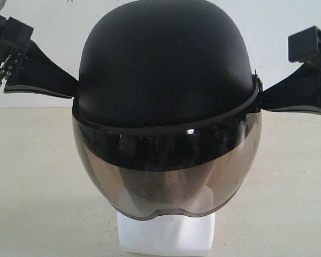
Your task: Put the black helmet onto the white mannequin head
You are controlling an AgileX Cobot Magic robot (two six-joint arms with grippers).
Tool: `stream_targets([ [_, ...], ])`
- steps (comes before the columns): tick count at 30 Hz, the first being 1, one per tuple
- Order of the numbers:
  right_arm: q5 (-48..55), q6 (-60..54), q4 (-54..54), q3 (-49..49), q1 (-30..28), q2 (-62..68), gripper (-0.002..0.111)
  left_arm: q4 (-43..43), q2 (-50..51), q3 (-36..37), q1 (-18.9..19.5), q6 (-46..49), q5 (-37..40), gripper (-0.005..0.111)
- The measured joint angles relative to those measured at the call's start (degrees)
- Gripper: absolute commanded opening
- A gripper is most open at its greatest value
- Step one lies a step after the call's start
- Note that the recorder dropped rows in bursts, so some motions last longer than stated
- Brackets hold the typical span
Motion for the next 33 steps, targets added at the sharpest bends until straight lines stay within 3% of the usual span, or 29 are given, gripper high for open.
stream_targets([
  [11,-4.0,-0.9,-0.6,0.0,0.0,2.9,0.0,1.0,-3.5,-0.1,0.1,1.0,2.9,0.004],
  [27,1.0,-0.9,-0.1,0.0,0.0,2.9,0.0,0.5,-3.6,-2.2,0.1,1.0,1.4,0.004],
  [33,1.1,-0.2,-0.2,0.0,0.0,-0.7,0.0,4.0,-4.6,-2.2,0.1,-0.2,1.5,0.004],
])
